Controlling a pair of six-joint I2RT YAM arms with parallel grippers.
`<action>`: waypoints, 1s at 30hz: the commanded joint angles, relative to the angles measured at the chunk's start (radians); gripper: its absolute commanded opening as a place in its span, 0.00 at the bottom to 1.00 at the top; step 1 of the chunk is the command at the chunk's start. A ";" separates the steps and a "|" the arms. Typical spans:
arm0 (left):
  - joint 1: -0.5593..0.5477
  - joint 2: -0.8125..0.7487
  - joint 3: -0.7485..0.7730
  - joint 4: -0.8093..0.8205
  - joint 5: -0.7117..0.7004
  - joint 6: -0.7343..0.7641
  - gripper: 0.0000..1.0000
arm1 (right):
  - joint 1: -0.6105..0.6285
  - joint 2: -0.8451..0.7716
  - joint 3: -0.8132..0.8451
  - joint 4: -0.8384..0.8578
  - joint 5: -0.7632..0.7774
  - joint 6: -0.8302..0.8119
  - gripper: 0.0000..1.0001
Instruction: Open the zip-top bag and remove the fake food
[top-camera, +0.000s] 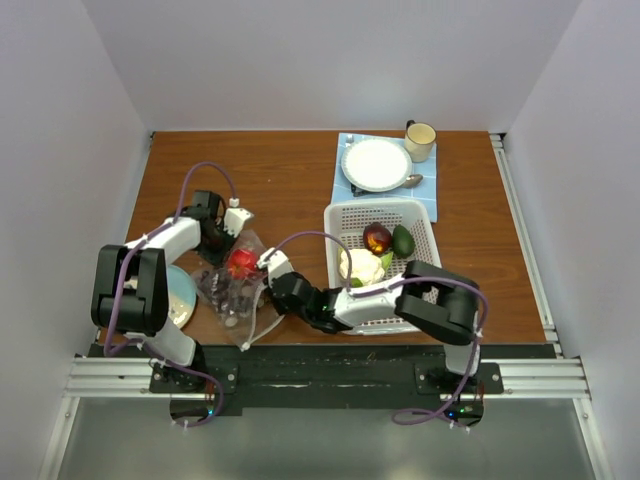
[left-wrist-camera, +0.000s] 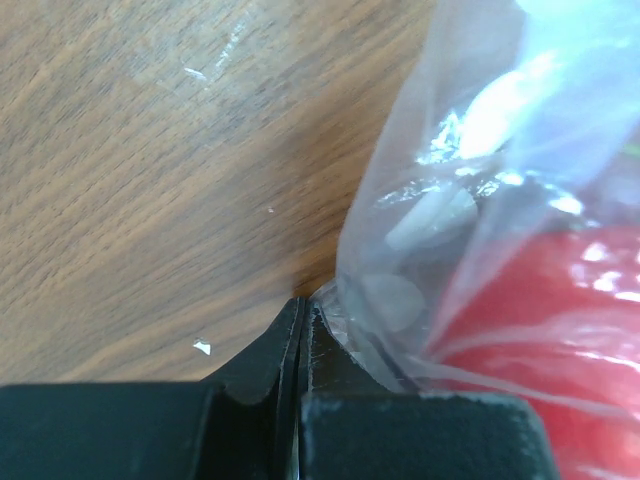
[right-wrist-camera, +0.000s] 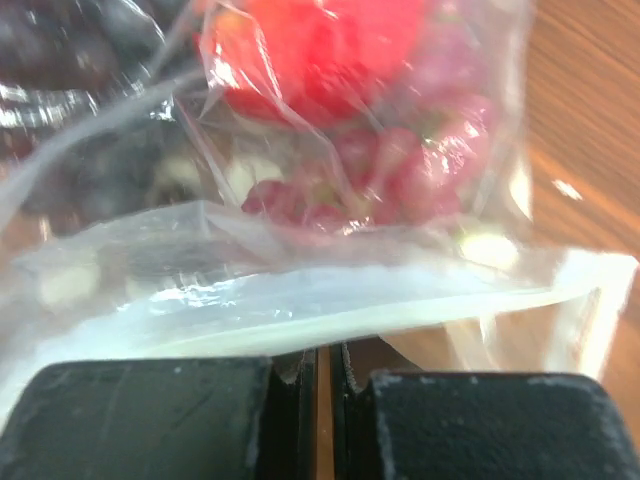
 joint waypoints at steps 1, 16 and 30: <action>0.053 0.049 0.045 0.003 -0.032 0.021 0.00 | 0.004 -0.151 -0.081 -0.051 0.045 0.022 0.00; 0.121 0.125 0.162 0.016 -0.044 0.001 0.00 | 0.001 -0.591 -0.152 -0.378 0.217 -0.001 0.00; 0.121 0.072 0.133 -0.009 -0.003 -0.010 0.00 | -0.249 -0.923 -0.213 -0.485 0.395 -0.001 0.00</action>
